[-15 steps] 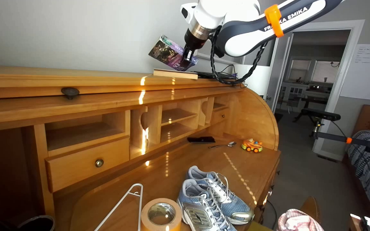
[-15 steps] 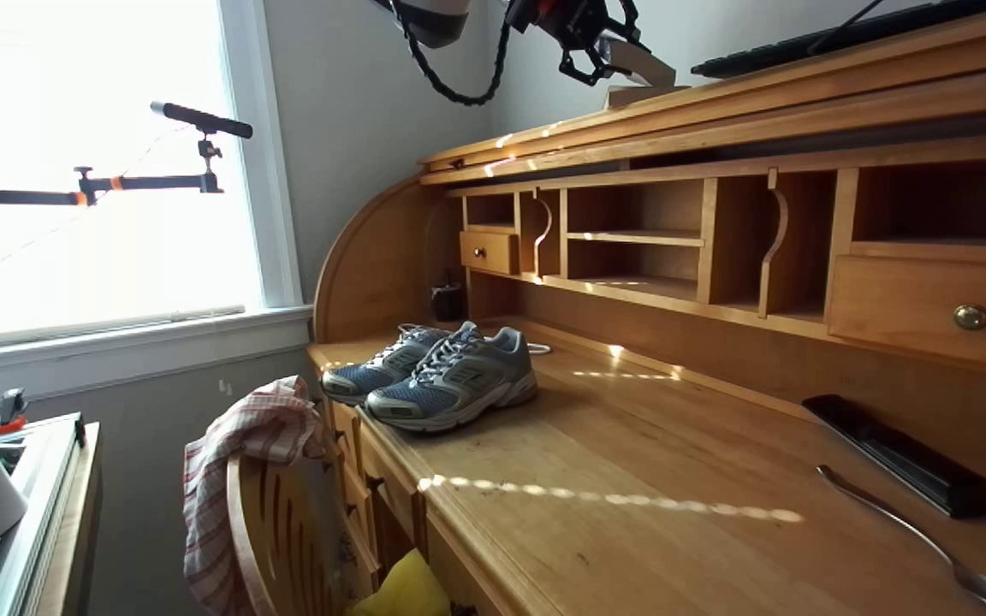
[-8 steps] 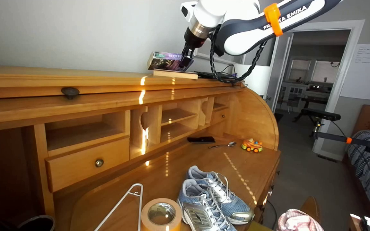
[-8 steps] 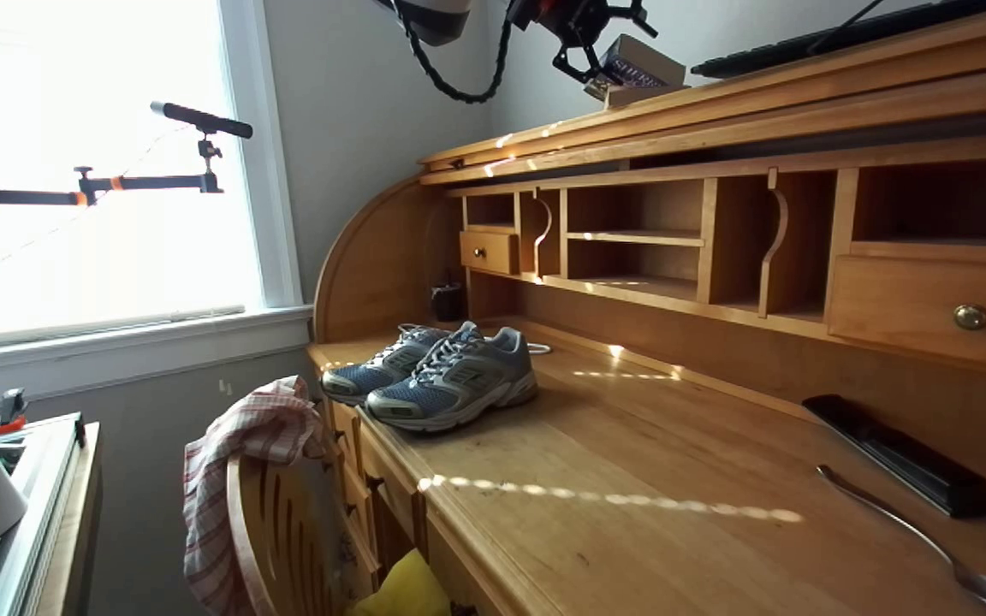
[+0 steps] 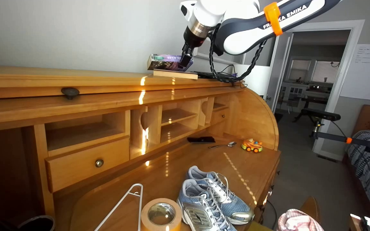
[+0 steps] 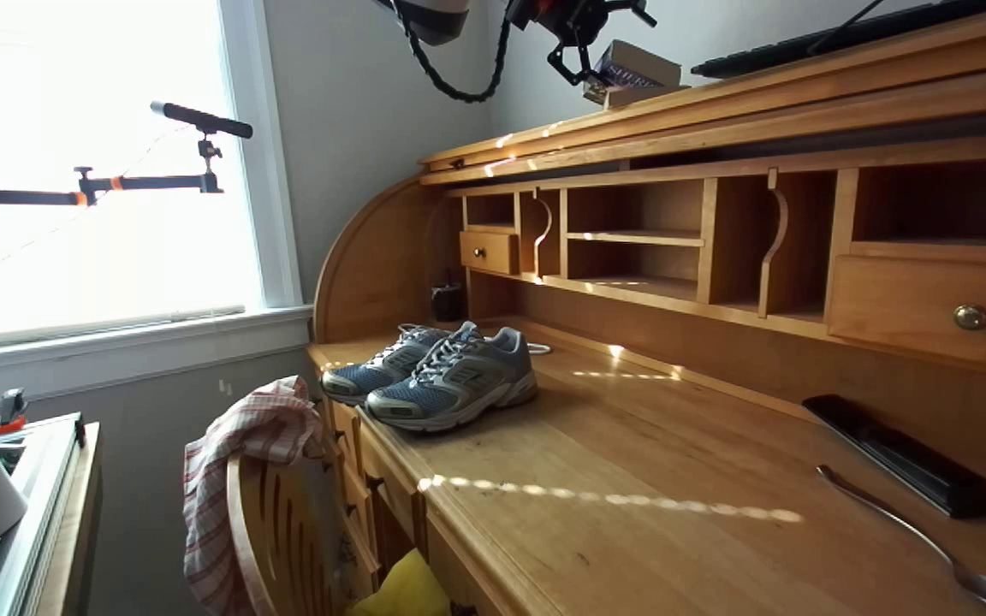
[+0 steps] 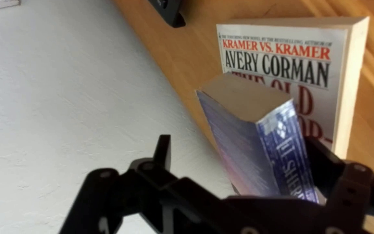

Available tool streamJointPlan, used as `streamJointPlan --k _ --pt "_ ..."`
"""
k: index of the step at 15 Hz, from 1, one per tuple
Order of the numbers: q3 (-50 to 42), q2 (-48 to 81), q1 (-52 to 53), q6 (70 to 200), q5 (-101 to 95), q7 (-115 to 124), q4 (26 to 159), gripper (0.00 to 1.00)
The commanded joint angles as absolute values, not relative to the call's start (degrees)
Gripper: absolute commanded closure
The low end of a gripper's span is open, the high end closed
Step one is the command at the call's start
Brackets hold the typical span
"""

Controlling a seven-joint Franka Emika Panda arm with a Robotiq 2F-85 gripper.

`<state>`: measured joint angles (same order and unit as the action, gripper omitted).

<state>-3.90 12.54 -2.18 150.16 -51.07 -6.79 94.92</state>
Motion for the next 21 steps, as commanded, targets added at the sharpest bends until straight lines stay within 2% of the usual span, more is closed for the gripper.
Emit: streamJointPlan --k 1,4,13,21 --pt "-3.3 11.2 -1.8 148.5 -49.0 -8.3 96.0 0.0" --pt "-3.1 10.2 -1.5 147.8 -49.1 -7.9 96.6 0.0" --pt "-2.3 7.3 0.4 133.5 -50.5 -5.6 97.0 0.0" --pt "-0.5 0.1 1.2 132.0 -50.2 0.7 104.0 0.0"
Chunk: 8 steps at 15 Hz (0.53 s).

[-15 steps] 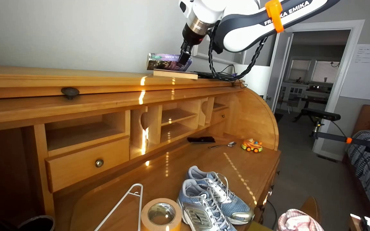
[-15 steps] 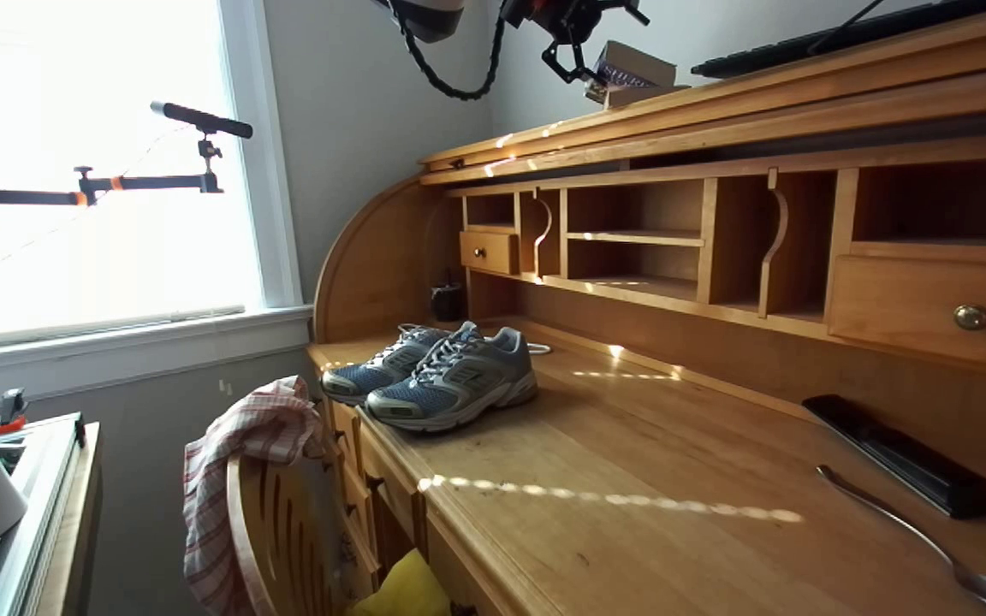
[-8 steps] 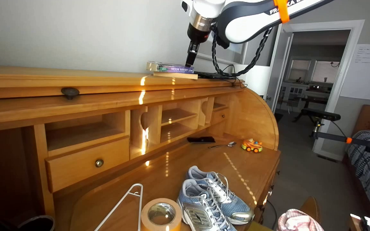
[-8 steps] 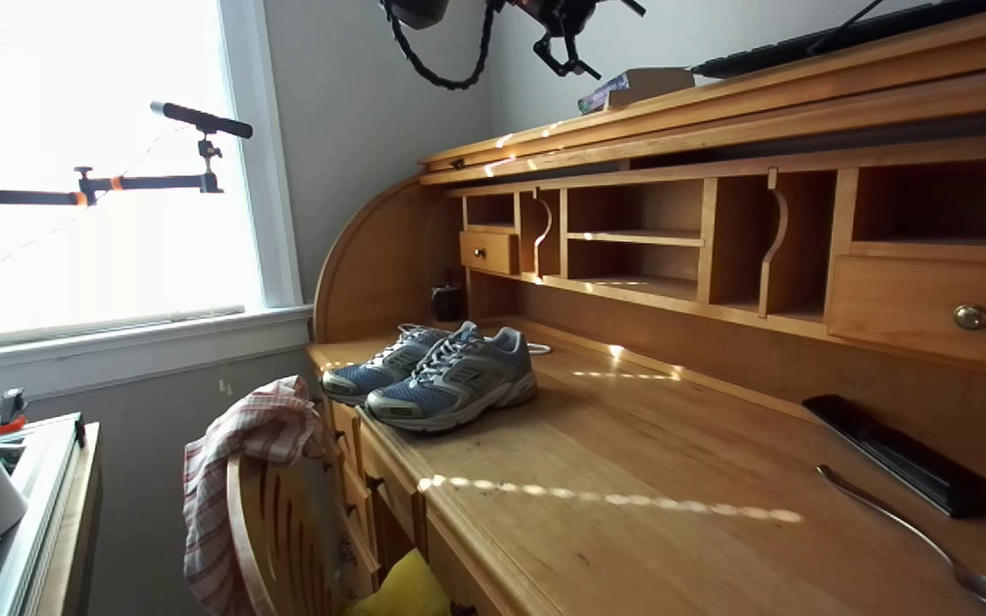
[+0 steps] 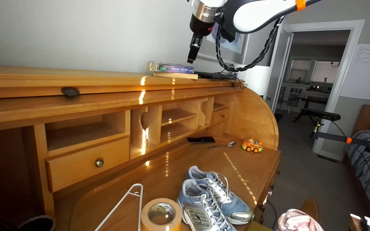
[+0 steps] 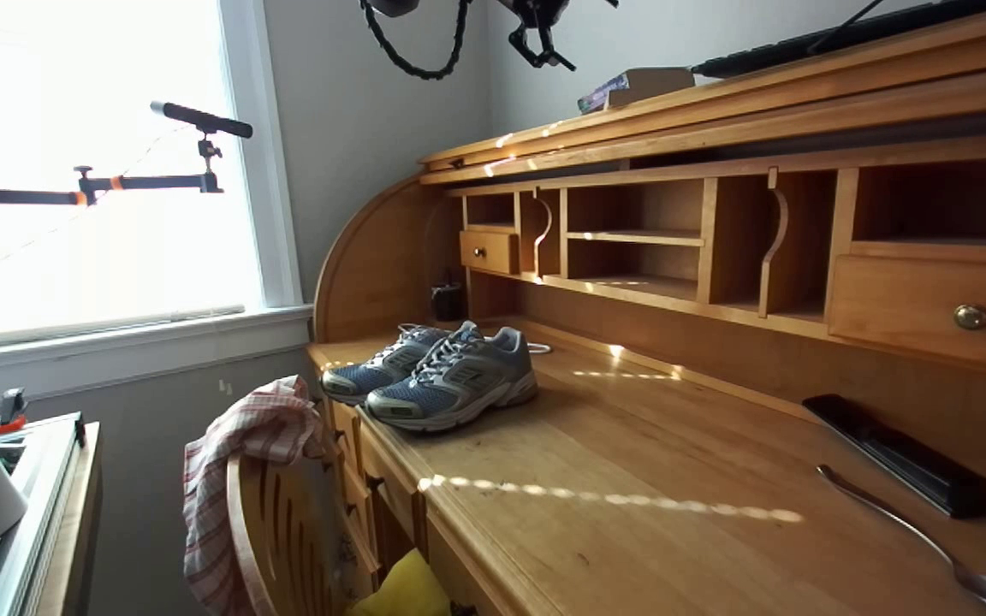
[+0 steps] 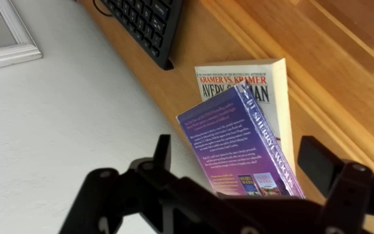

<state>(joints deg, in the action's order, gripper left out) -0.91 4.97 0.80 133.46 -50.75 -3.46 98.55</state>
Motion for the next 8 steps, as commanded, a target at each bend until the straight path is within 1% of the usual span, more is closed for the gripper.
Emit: streamJointPlan --k 1,8 --pt "-0.3 -1.3 1.1 131.4 -49.3 2.4 105.3 0.0" --pt "0.1 -8.4 0.3 125.7 -41.1 14.1 112.0 0.0"
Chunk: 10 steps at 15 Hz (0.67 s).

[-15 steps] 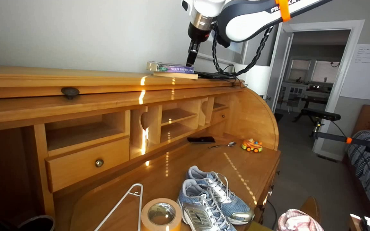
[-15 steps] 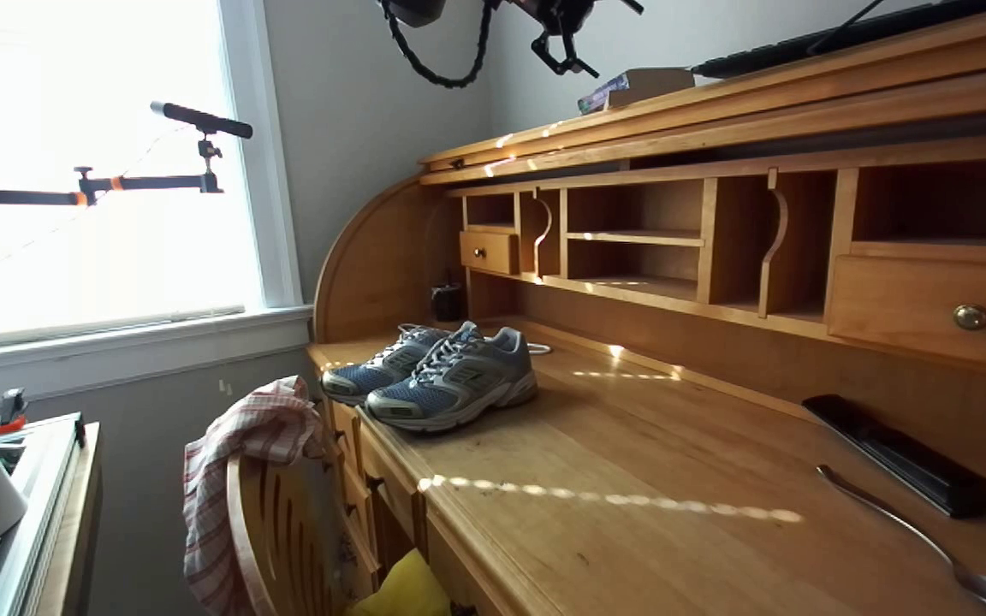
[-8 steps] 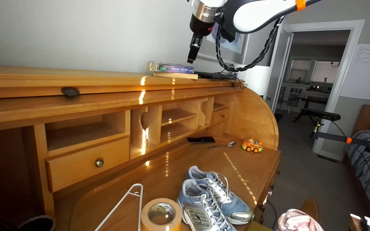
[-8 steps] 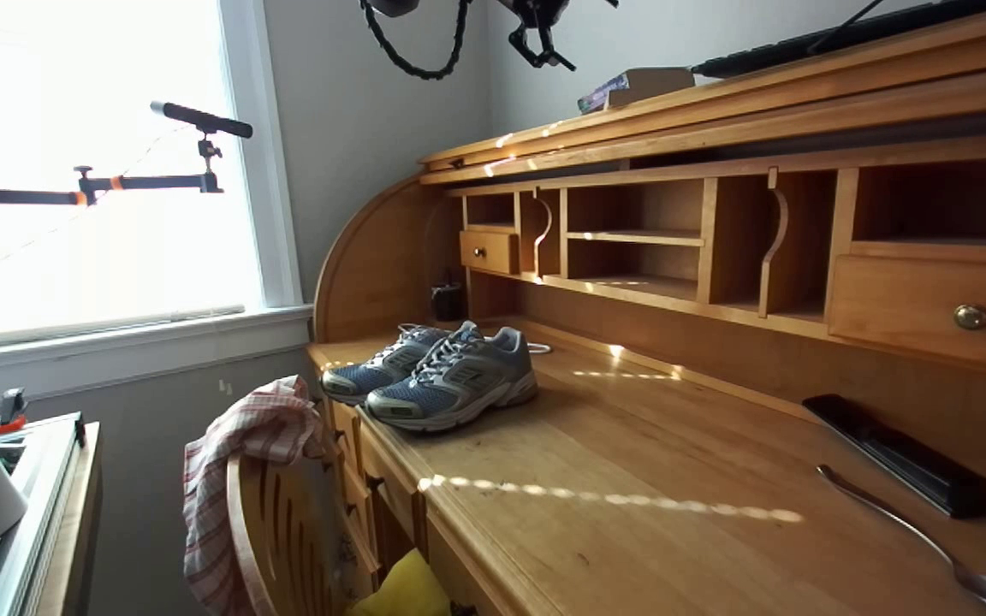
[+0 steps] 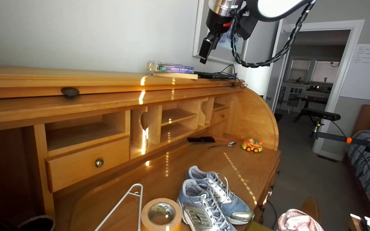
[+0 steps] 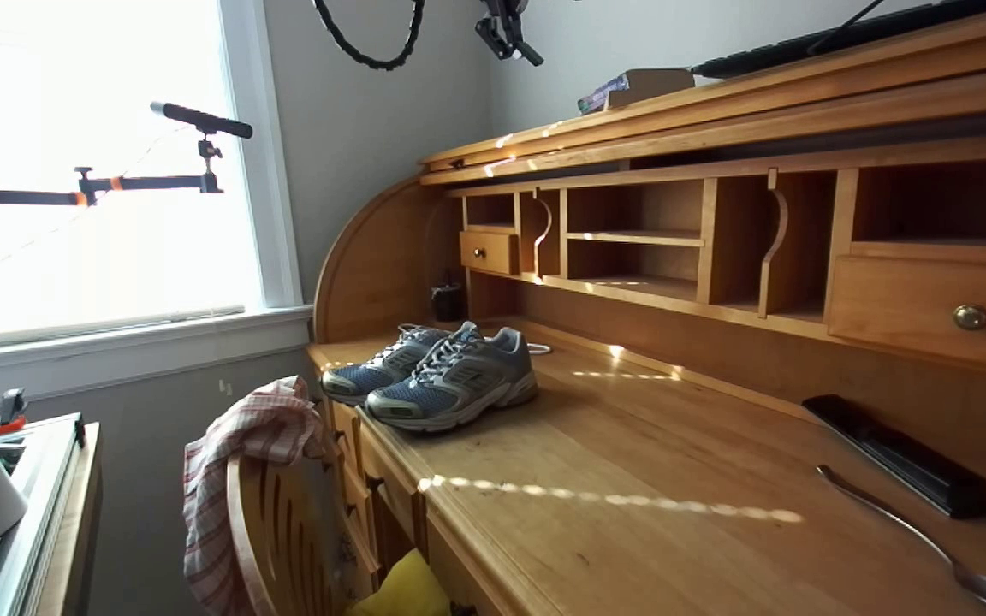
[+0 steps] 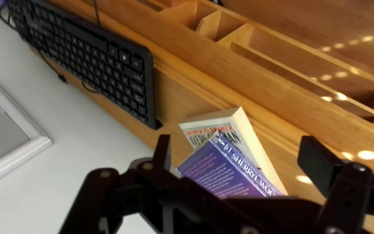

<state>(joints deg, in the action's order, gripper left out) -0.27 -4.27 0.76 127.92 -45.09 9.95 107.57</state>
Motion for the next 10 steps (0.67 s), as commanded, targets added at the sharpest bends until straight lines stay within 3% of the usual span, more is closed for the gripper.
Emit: streamJointPlan --k 1,10 --pt "0.0 -8.8 0.0 125.4 -40.1 15.3 112.6 0.0" --pt "-1.9 -13.5 -2.3 127.5 -23.4 15.1 119.3 0.0"
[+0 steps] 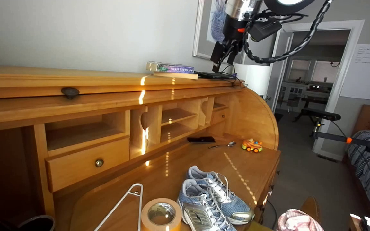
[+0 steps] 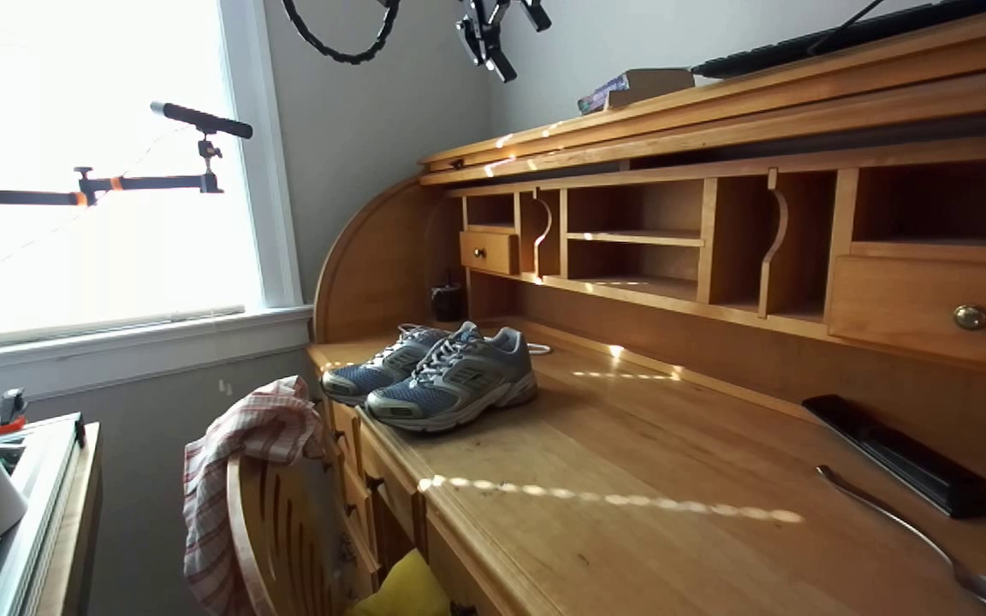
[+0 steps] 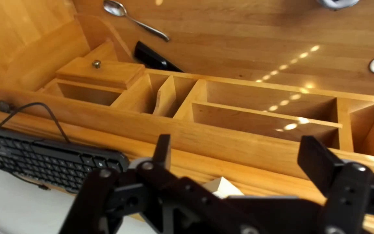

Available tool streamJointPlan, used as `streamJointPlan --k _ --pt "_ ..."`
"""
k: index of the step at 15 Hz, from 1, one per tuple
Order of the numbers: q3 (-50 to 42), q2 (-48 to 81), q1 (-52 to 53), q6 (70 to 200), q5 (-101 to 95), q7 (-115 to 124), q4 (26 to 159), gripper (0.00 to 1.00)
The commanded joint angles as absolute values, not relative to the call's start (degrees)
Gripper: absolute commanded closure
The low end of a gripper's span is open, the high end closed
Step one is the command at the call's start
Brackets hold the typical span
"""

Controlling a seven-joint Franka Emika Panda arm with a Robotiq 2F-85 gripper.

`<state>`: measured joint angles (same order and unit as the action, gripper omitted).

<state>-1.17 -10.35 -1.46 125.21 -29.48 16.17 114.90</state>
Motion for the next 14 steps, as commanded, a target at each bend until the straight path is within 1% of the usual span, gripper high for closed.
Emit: streamJointPlan --k 1,5,9,10,14 --pt "-2.1 -13.8 -2.5 127.6 -21.6 14.8 120.0 0.0" --pt "-2.8 -15.1 -3.3 128.6 -16.6 13.7 123.0 0.0" --pt "-2.6 -16.0 -4.0 129.3 -16.0 13.4 125.7 0.0" --pt "-1.8 -13.8 -4.2 127.3 -17.5 14.7 122.4 0.0" --pt "-1.6 -13.8 -4.4 127.3 -17.5 14.7 122.4 0.0"
